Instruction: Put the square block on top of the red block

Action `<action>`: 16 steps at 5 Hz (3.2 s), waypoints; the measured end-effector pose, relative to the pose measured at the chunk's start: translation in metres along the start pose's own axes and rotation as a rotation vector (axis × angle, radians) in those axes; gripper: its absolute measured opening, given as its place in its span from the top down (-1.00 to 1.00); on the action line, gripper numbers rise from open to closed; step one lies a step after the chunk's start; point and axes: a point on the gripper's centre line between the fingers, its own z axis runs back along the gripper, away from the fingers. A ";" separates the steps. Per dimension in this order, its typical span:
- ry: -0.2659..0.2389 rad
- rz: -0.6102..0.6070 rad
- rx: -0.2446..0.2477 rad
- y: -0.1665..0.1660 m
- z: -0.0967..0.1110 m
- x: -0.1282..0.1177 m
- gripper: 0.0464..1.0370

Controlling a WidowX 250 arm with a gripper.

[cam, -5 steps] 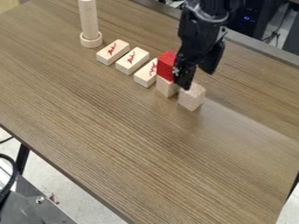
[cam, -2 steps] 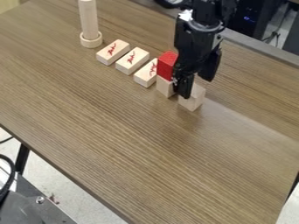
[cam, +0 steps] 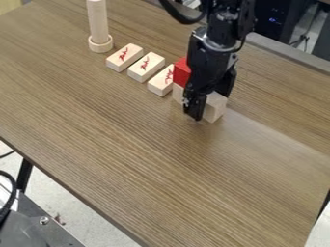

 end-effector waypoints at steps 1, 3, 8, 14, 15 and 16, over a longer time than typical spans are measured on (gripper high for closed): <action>-0.004 0.029 0.008 0.002 -0.001 0.002 -0.25; 0.065 -0.005 -0.084 -0.020 0.030 -0.001 -0.08; 0.064 0.009 -0.172 -0.033 0.085 0.054 -0.08; -0.003 -0.090 -0.118 -0.011 0.074 0.053 -0.08; -0.002 -0.097 -0.108 -0.008 0.071 0.051 -0.08; 0.001 -0.100 -0.098 -0.006 0.068 0.050 -0.08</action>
